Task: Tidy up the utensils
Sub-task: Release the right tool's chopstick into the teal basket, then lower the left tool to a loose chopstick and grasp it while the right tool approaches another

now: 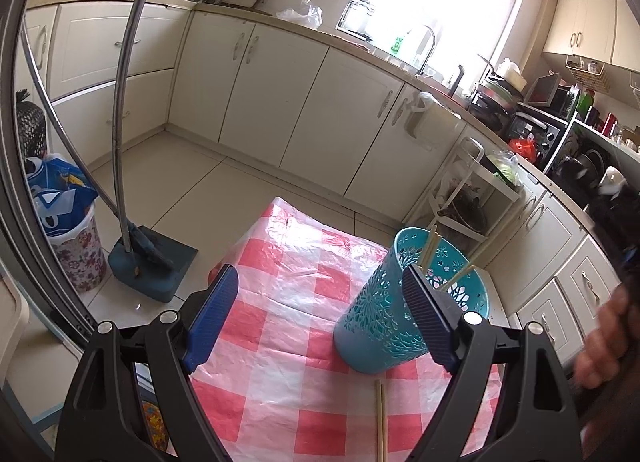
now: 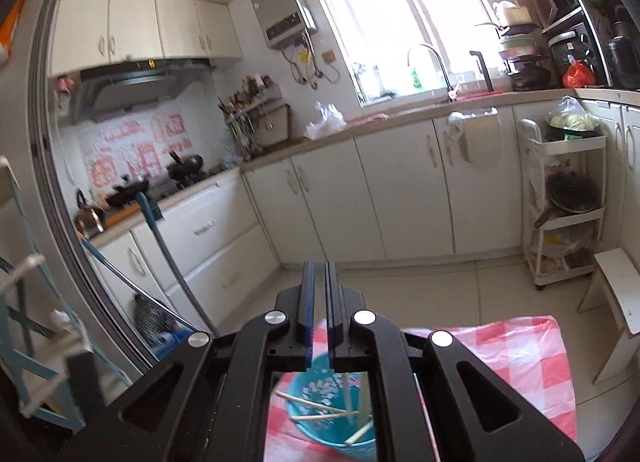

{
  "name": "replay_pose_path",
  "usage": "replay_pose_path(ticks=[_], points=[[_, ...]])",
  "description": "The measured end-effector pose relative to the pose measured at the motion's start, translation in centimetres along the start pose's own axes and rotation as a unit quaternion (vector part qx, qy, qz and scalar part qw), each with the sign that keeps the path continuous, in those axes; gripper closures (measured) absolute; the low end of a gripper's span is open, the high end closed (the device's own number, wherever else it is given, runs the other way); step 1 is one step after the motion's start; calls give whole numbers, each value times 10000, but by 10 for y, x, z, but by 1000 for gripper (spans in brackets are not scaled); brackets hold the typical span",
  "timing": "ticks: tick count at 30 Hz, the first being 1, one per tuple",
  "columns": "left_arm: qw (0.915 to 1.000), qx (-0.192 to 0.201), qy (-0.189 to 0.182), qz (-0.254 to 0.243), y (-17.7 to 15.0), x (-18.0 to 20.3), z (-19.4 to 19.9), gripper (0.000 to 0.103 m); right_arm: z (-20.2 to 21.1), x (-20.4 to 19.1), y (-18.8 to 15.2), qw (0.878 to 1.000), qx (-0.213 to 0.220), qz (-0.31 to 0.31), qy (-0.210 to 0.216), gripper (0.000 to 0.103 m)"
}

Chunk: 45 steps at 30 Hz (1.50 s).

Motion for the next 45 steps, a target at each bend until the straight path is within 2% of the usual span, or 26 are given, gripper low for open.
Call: replay_pose_path(ticks=[3, 5, 11, 13, 14, 15, 17, 20, 23, 26, 37, 40, 45], points=[[10000, -2, -4, -39, -1, 2, 1, 23, -30, 1, -34, 9983, -544, 108, -166, 97], [10000, -2, -4, -92, -2, 4, 3, 23, -35, 2, -49, 9965, -799, 88, -209, 97], [9998, 26, 17, -206, -5, 5, 11, 22, 10, -5, -83, 9966, -818, 7, -93, 97], [9997, 23, 41, -245, -6, 5, 13, 22, 20, -9, -104, 9946, -1033, -74, -45, 93], [9996, 13, 55, -261, -8, 5, 13, 21, 20, -11, -122, 9917, -1280, -108, -41, 85], [9996, 7, 63, -265, -8, 4, 14, 21, 17, -12, -134, 9891, -1465, -120, -60, 83], [9996, -1, 71, -287, -10, 3, 15, 21, 6, -11, -174, 9794, -2007, -213, -113, 83], [9992, -66, 109, -374, -16, 3, 16, 20, -17, -15, -207, 9623, -2709, -156, -181, 83], [9984, -134, 139, -528, -21, 4, 16, 20, -30, -24, -220, 9538, -2987, 143, -295, 83], [9976, -196, 179, -645, -24, 6, 14, 18, -40, -24, -227, 9484, -3147, 119, -378, 83], [9943, -474, 287, -914, -36, 13, 1, 16, -45, -27, -237, 9391, -3363, 463, -536, 85], [9913, -737, 368, -1022, -54, 15, -11, 16, -43, -24, -238, 9356, -3429, 614, -573, 88], [9780, -1461, 495, -1407, -103, 26, -44, 16, -33, -3, -239, 9345, -3489, 432, -547, 91]])
Point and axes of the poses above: each gripper's, at about its wrist camera, not at the fingertips, and z roughly against the way its jaws point, x to its right, y to its top, the point moved 2 cm from there along -z, roughly the way its jaws point, and after that the axes turned 12 degrees about z, right-handed, at the moved point
